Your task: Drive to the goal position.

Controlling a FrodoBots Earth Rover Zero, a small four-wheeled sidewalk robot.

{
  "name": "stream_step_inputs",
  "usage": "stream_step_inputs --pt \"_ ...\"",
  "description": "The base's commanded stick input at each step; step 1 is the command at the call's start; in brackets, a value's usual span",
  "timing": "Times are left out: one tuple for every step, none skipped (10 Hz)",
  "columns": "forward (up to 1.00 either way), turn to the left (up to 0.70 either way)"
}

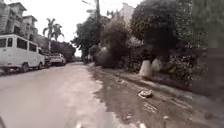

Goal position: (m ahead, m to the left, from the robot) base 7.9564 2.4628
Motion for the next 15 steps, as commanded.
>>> stream_step_inputs --pt "0.85 0.00" --pt "0.85 0.00" --pt "0.85 0.00" --pt "0.85 0.00" --pt "0.85 0.00" --pt "0.85 0.00" --pt "0.85 0.00" --pt "0.85 0.00" --pt "0.85 0.00" --pt "0.85 0.00" --pt "0.85 0.00" --pt "0.85 0.00" --pt "0.85 0.00" --pt "0.85 0.00" --pt "0.85 0.00"
